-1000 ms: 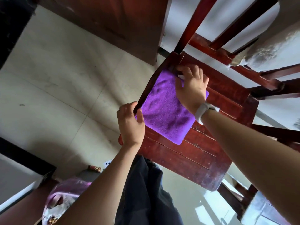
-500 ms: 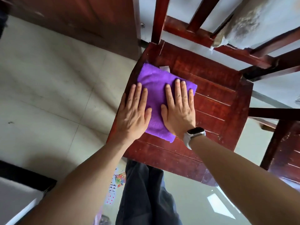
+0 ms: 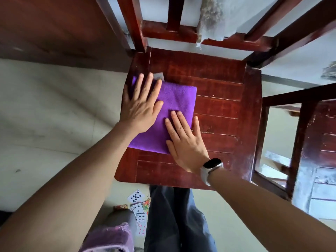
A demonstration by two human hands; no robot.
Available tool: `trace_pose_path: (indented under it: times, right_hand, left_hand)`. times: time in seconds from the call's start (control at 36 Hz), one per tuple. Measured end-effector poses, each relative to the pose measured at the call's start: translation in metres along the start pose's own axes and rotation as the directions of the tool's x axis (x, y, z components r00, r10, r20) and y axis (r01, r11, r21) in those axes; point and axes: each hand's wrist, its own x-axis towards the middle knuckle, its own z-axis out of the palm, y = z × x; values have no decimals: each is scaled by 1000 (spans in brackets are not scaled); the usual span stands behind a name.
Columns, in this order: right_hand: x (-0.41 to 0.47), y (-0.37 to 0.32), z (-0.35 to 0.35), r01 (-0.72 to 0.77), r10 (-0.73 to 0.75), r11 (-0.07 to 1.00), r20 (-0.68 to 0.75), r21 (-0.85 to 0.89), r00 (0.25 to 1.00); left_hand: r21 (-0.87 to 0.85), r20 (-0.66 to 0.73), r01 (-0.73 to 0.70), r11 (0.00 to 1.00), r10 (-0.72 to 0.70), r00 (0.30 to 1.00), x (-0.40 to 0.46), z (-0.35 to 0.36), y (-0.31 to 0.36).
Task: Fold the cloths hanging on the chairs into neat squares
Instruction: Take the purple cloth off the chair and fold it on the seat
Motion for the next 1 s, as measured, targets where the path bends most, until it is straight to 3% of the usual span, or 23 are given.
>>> trace_pose_path:
  times: [0.06, 0.14, 0.19, 0.25, 0.33, 0.42, 0.47, 0.53, 0.61, 0.67, 0.72, 0.81, 0.89, 1.0]
  right_hand:
    - [-2, 1, -2, -39, 51, 992, -96, 122, 994]
    - [-9, 0, -7, -314, 376, 883, -125, 349, 918]
    - [-10, -5, -15, -559, 606, 709, 33, 430, 795]
    - [-8, -8, -20, -683, 673, 599, 198, 419, 712]
    - [-4, -13, -24, -706, 657, 548, 292, 449, 696]
    - [-2, -13, -38, -764, 653, 355, 441, 539, 615]
    - [-1, -4, -50, -772, 657, 281, 471, 571, 588]
    - [1, 12, -63, -717, 694, 308, 367, 626, 619]
    - [8, 46, -77, -582, 757, 424, 82, 694, 649]
    - [14, 67, -83, -537, 778, 489, -66, 687, 625]
    - [17, 81, -83, -535, 807, 473, -100, 700, 582]
    - [11, 87, -70, -647, 860, 315, 79, 694, 503]
    - [-2, 79, -55, -736, 835, 231, 259, 637, 486]
    - [-8, 63, -43, -740, 826, 108, 354, 664, 439]
  left_hand:
    - [0, 17, -6, 1000, 6, 1000, 3, -4, 1]
    - [-29, -1, -29, 999, 29, 1000, 9, -14, 0]
    - [-46, 9, -27, 999, 27, 1000, 14, -17, -2]
    - [-75, 24, -15, 997, 17, 1000, 16, -18, -3]
    - [-76, 0, -10, 997, 10, 1000, 16, -23, -3]
    - [-74, 15, 46, 996, -45, 999, 14, -27, -4]
    - [-59, 18, 123, 991, -122, 992, 8, -28, -2]
    - [-47, 29, 222, 974, -221, 975, -6, -27, 1]
    - [-45, 100, 289, 956, -284, 954, -31, -20, 11]
    - [-56, 82, 263, 963, -258, 963, -45, -15, 20]
    - [-115, -21, 251, 961, -255, 967, -49, -14, 29]
    - [-198, -108, 226, 954, -250, 962, -36, -17, 41]
    - [-330, -20, 276, 903, -299, 954, -16, -18, 49]
    - [-358, 63, 357, 863, -359, 931, -1, -15, 50]
